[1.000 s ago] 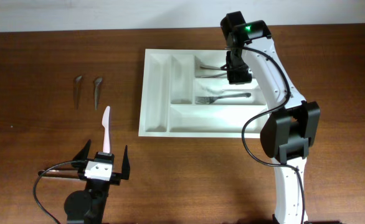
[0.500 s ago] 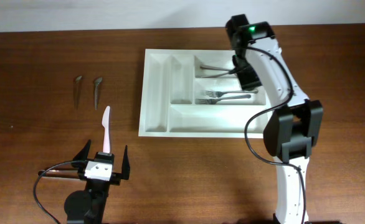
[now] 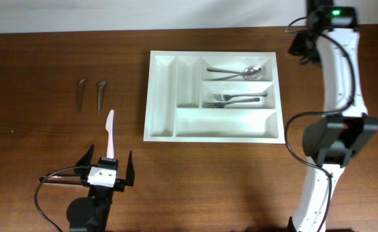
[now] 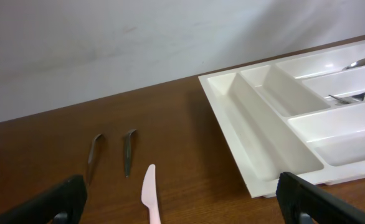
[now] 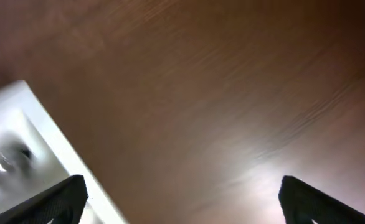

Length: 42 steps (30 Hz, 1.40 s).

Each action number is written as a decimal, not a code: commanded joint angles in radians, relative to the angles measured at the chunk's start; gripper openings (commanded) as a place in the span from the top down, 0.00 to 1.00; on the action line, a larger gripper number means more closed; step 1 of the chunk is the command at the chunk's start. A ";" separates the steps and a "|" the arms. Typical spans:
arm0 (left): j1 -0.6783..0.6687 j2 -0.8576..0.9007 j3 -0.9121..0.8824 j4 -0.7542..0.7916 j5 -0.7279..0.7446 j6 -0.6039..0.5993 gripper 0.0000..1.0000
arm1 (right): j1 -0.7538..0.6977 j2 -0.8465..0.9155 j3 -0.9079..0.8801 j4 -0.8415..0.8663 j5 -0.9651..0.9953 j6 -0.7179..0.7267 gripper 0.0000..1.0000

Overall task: Pack container
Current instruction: 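Release the fork and retract the right gripper to the right side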

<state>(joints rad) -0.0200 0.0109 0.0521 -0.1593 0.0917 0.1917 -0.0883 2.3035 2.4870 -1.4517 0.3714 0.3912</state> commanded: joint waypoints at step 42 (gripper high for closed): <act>0.005 -0.005 -0.006 0.002 -0.010 0.008 0.01 | -0.506 -0.319 -0.707 0.187 -0.181 -0.756 0.01</act>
<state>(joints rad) -0.0200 0.0109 0.0521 -0.1593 0.0917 0.1917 -0.5690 1.9869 1.7939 -1.3060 0.1989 -0.3534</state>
